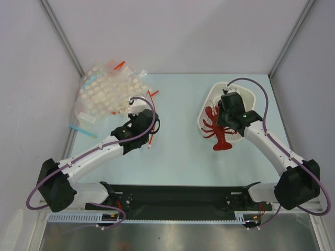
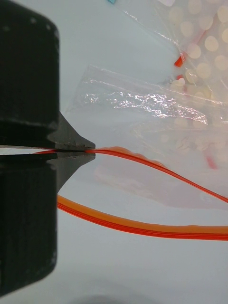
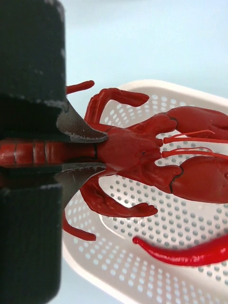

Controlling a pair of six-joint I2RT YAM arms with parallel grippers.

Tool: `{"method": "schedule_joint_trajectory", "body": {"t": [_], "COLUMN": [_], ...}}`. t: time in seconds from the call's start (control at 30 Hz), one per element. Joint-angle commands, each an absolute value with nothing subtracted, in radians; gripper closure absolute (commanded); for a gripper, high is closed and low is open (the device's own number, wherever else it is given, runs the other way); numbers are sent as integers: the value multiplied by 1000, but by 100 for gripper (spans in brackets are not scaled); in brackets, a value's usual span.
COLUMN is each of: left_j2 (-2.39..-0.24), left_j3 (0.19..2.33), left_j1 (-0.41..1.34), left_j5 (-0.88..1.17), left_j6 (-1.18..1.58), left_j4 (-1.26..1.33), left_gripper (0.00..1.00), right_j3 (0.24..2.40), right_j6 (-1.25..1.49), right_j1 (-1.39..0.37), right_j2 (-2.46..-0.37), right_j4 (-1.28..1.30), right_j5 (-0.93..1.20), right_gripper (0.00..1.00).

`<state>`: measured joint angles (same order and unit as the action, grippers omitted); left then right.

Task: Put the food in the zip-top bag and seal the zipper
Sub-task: Adjust the fake lobster in the bin.

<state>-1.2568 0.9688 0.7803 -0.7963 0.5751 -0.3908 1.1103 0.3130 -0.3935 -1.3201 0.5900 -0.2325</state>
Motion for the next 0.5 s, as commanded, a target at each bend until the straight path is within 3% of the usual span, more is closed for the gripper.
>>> {"method": "schedule_joint_trajectory", "body": {"t": [0.0,0.2,0.47], "left_j2": [-1243,-1244,-1239], "left_j3": [983,980,979], "left_j1": [779,779,779], "left_j5": [-781,-761,-758], "left_j6": [563,563,558], "left_j4": [-365,-357,-351], "left_gripper": [100,100,100], "right_j3": [1056,963,865], "right_j6": [327,342,532], "right_j1": [-391,-371,-354], "right_j2": [-1241,-1083,-1058], "right_j4": [460,308,201], "right_j5": [-166,-68,-106], "right_gripper": [98,99,100]}}
